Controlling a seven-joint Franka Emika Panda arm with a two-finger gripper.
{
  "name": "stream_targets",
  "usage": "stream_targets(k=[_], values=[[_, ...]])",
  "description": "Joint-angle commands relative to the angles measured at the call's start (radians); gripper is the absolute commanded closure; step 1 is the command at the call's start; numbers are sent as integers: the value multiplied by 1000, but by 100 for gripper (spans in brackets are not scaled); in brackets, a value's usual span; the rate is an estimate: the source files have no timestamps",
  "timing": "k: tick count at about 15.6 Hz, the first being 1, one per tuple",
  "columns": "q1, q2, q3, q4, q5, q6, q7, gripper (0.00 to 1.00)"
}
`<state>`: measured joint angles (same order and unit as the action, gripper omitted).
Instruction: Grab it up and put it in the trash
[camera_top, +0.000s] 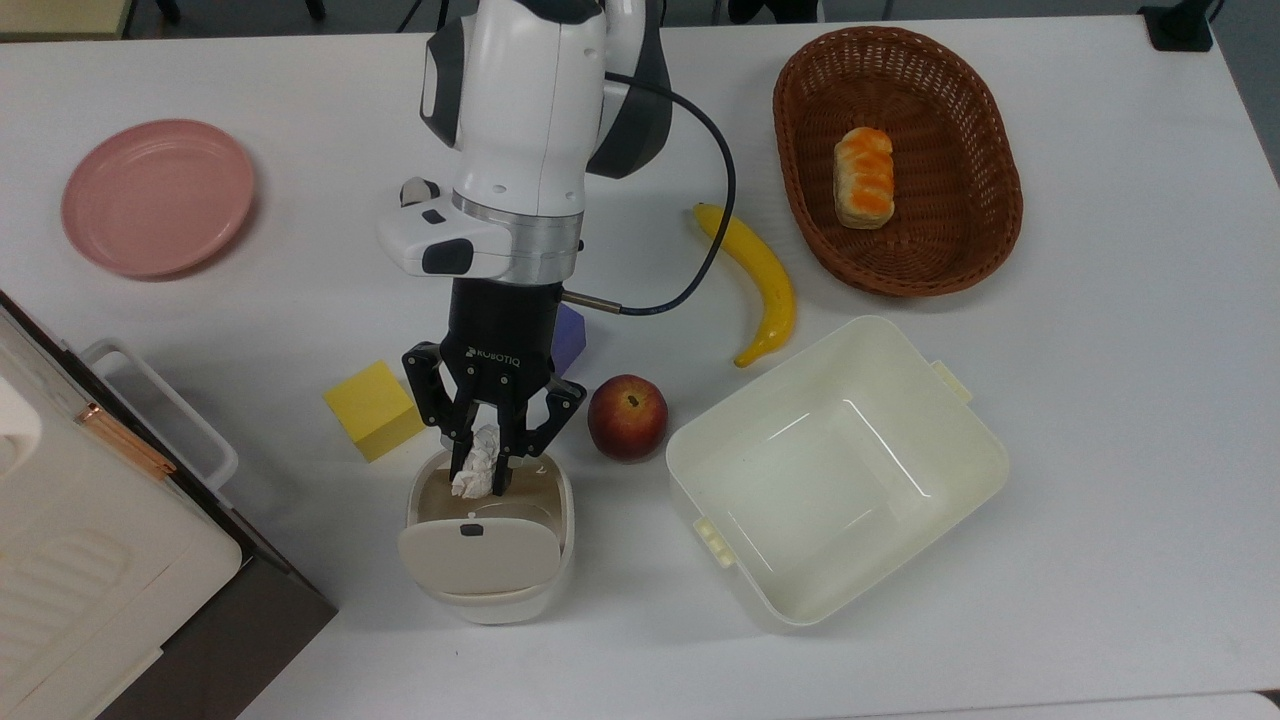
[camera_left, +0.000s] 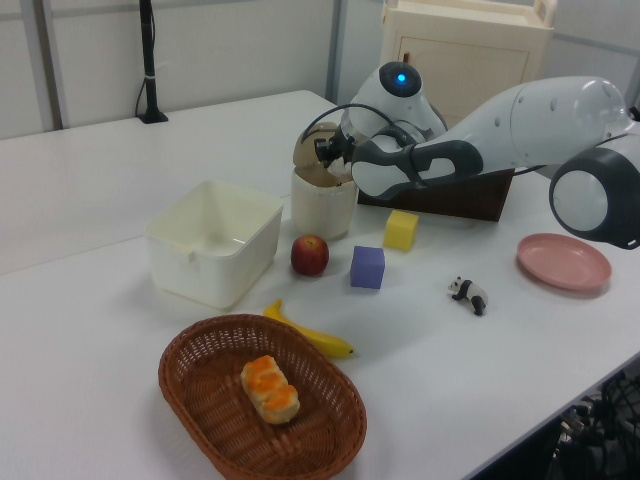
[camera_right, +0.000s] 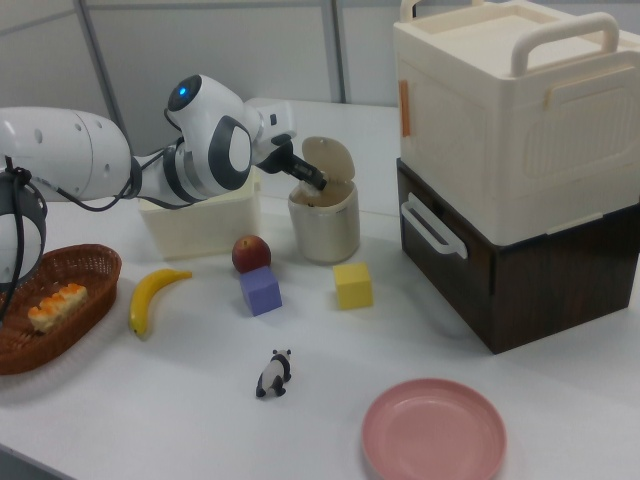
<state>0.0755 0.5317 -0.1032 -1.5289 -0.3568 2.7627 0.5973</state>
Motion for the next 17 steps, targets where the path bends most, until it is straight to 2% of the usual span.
stream_targets(k=[1, 7, 8, 11, 14, 17], values=[[6, 7, -6, 10, -22, 20, 9, 0], [7, 5, -6, 10, -22, 18, 9, 0], [4, -8, -6, 4, -22, 15, 7, 0], [7, -113, -6, -97, -21, -8, 4, 0], [15, -211, -3, -128, -16, -188, -4, 0], [15, -298, 43, -132, -2, -450, -43, 0]])
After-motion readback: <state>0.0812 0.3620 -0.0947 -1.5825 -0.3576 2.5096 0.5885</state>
